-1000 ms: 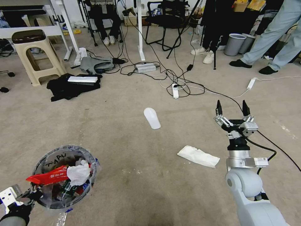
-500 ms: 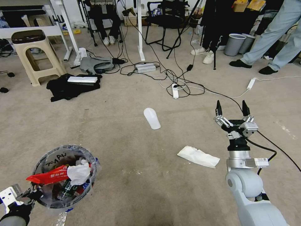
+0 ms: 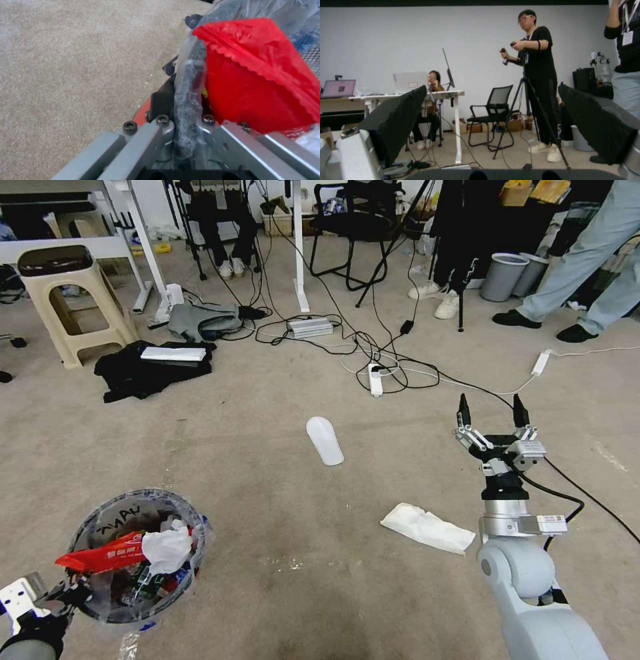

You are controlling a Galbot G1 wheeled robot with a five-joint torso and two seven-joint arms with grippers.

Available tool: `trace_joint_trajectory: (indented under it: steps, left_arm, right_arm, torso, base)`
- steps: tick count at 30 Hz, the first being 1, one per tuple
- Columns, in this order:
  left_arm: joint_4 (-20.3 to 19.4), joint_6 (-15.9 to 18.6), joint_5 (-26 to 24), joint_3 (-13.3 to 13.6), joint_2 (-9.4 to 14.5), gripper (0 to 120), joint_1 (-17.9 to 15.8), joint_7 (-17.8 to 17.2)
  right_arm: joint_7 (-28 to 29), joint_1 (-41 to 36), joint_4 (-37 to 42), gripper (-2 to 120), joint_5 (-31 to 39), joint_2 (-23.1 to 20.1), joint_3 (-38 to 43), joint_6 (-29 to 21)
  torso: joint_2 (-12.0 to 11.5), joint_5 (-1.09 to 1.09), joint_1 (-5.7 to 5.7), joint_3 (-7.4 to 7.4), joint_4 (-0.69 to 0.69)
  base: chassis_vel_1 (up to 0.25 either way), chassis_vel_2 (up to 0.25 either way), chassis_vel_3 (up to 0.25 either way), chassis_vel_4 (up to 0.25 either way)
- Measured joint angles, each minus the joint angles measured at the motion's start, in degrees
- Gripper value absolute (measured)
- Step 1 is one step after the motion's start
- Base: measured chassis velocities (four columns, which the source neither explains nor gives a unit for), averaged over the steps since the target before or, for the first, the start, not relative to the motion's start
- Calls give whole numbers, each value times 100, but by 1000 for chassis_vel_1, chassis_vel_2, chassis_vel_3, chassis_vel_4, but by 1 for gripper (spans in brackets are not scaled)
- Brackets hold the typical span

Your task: Pick up the trash bin and place the garbage on the floor into it.

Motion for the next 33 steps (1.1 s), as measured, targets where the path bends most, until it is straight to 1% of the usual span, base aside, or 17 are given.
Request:
trace_joint_trajectory:
  steps: [7, 16, 19, 26, 33]
  left_arm:
    - [-3, -1, 1, 0, 3, 0, 2, 1]
    - [42, -1, -2, -2, 24, 0, -48, 4]
    - [75, -1, 9, 21, 18, 0, -81, 5]
    - [90, -1, 8, 8, 27, 0, -88, 5]
    - [108, -1, 6, 6, 22, 0, -92, 6]
  right_arm:
    - [-20, 29, -38, 100, -11, -9, -18, 32]
    - [-41, 9, -23, 100, 76, -163, -1, -1]
    - [-182, -3, -22, 100, 208, -172, 3, 0]
    - [-260, 18, -53, 100, 241, -138, 0, 33]
    - [-303, 28, -63, 100, 251, -132, -2, 39]
  torso:
    - [0, 0, 0, 0, 1]
    - [0, 0, 0, 0, 0]
    - [0, 0, 0, 0, 1]
    - [0, 1, 0, -1, 1]
    - [0, 0, 0, -1, 1]
  base:
    - [0, 0, 0, 0]
    - [0, 0, 0, 0]
    - [0, 0, 0, 0]
    - [0, 0, 0, 0]
    - [-54, 87, 69, -84]
